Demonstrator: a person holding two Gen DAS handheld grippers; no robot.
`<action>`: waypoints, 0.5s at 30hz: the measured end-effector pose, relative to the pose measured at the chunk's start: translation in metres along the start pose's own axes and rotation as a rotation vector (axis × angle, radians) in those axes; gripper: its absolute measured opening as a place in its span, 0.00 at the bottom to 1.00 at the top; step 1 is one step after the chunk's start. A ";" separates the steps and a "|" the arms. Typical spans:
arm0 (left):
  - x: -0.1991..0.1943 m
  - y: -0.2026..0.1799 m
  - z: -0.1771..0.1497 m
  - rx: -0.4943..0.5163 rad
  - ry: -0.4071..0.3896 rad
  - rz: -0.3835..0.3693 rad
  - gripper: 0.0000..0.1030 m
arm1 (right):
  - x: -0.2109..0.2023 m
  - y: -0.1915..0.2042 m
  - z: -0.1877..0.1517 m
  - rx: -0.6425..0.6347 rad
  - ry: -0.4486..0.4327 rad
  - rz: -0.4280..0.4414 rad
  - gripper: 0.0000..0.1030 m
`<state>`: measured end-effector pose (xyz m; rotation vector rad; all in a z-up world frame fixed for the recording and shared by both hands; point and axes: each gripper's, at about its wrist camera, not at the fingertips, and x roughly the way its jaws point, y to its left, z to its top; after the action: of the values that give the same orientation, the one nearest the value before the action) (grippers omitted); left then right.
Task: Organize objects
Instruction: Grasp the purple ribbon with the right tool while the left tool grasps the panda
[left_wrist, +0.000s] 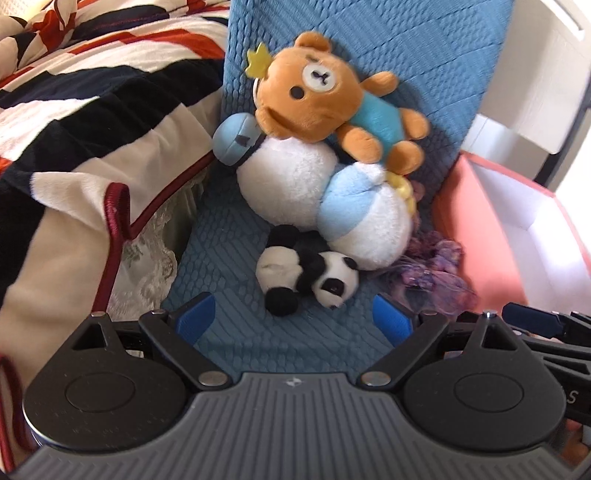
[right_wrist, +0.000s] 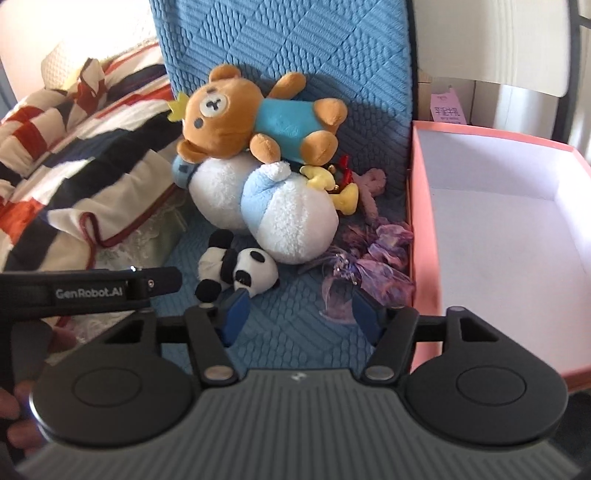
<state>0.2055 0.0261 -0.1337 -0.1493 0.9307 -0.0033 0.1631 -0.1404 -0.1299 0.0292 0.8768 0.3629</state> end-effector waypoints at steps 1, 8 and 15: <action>0.008 0.002 0.002 -0.003 0.006 0.004 0.91 | 0.007 0.000 0.002 -0.003 0.002 -0.010 0.58; 0.056 0.016 0.009 -0.021 0.065 0.000 0.85 | 0.062 -0.005 0.014 -0.016 0.022 -0.072 0.57; 0.091 0.023 0.011 -0.044 0.121 -0.013 0.69 | 0.107 -0.014 0.021 -0.045 0.035 -0.127 0.56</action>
<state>0.2673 0.0443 -0.2027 -0.1978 1.0508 -0.0035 0.2449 -0.1168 -0.1986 -0.0739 0.8998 0.2647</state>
